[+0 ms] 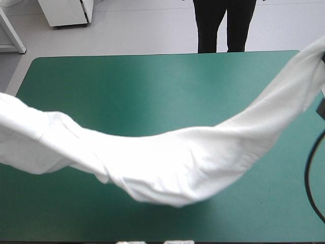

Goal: Fold the cloth

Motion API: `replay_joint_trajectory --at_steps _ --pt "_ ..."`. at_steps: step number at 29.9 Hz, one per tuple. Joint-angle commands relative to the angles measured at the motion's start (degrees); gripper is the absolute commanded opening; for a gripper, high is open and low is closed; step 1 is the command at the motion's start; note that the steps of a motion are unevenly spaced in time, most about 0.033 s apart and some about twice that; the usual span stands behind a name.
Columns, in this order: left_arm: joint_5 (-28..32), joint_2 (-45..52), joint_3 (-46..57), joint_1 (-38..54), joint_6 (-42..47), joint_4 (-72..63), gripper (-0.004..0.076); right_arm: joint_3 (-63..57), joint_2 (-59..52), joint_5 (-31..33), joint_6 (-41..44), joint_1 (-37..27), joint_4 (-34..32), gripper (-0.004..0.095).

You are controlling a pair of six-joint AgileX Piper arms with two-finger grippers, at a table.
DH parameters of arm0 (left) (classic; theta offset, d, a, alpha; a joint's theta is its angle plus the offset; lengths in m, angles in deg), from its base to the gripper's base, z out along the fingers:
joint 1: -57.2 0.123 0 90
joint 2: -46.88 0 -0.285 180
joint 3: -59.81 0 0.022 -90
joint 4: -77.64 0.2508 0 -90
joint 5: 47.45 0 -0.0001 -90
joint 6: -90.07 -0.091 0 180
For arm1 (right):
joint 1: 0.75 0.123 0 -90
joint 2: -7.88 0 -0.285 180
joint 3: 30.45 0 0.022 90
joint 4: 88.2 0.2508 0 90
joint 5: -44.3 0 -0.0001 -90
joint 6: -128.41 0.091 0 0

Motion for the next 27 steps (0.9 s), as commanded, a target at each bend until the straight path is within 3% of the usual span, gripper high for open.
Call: replay_joint_trajectory --at_steps 1,7,13,21,27 --pt "2.67 -0.76 -3.05 -0.73 0.09 -3.03 -0.001 1.1 -2.49 -2.8 1.77 1.91 -4.71 -0.0017" --pt "-3.8 -2.33 -2.14 -0.73 2.39 -1.92 -0.001 -0.01 -2.25 -0.82 3.53 1.91 -8.96 -0.0017" --pt "-6.49 -4.71 8.12 -1.17 6.06 2.18 -0.001 -6.55 1.75 -0.25 3.63 1.91 -11.66 -0.0017" --pt "-6.35 -13.02 23.67 -1.17 6.91 3.08 -0.001 -12.77 13.58 -2.49 3.73 1.91 -12.62 -0.0017" --pt "-5.24 -25.98 26.25 -1.17 6.68 3.08 -0.001 -12.91 25.96 -6.57 2.99 1.91 -13.03 -0.0017"
